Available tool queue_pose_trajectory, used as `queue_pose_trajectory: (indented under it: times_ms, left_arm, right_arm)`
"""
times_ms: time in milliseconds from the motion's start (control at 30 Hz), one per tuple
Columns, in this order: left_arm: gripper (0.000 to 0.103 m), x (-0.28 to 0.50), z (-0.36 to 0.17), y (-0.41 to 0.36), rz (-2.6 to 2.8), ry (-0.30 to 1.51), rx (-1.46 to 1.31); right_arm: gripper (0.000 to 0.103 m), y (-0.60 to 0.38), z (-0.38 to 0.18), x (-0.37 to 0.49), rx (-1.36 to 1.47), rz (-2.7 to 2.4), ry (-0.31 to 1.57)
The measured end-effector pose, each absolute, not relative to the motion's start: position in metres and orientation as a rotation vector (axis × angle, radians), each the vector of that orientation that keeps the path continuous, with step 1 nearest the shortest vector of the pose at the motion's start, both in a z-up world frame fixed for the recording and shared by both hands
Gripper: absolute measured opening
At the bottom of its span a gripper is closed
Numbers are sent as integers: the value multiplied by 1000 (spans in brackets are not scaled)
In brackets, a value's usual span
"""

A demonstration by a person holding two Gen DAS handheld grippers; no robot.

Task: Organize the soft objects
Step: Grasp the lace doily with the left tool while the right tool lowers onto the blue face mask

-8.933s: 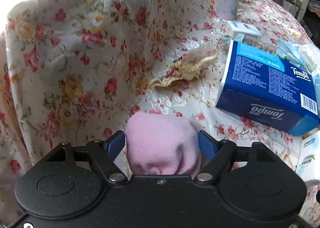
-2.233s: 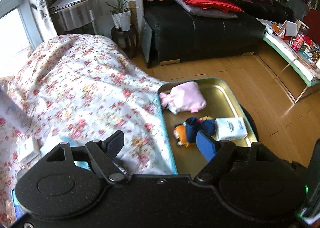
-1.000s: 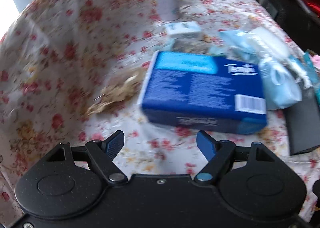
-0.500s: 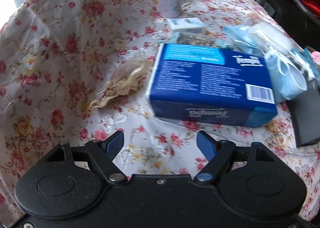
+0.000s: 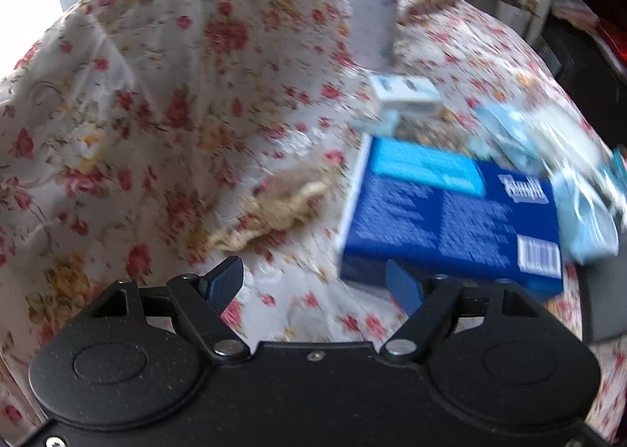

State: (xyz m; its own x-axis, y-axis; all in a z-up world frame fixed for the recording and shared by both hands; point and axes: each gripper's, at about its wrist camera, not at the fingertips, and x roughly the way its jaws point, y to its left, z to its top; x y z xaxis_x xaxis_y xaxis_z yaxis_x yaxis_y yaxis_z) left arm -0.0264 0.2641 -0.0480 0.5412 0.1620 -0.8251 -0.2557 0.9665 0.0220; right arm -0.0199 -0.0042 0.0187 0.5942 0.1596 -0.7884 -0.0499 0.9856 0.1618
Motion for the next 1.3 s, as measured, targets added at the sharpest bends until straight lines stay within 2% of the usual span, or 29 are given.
queue_pose_trajectory:
  times_ms: [67, 333, 933, 1000, 1067, 1200, 1300]
  left_arm:
    - [80, -21, -45, 276, 263, 966, -141]
    - [78, -1, -38, 314, 319, 947, -261]
    - [78, 49, -73, 345, 336, 1029, -376]
    - [75, 53, -75, 347, 322, 1035, -395]
    - [57, 56, -78, 349, 324, 1045, -413]
    - [54, 57, -82, 354, 323, 1059, -467]
    - [52, 54, -81, 357, 310, 1045, -489]
  right_arm:
    - [83, 0, 17, -20, 117, 130, 931]
    - [83, 12, 17, -19, 86, 156, 929]
    - [79, 42, 9, -4, -107, 206, 886]
    - [76, 49, 7, 0, -163, 211, 872]
    - [74, 55, 5, 5, -207, 224, 860]
    - [65, 64, 3, 17, -256, 252, 842]
    - [53, 70, 2, 24, -272, 263, 841]
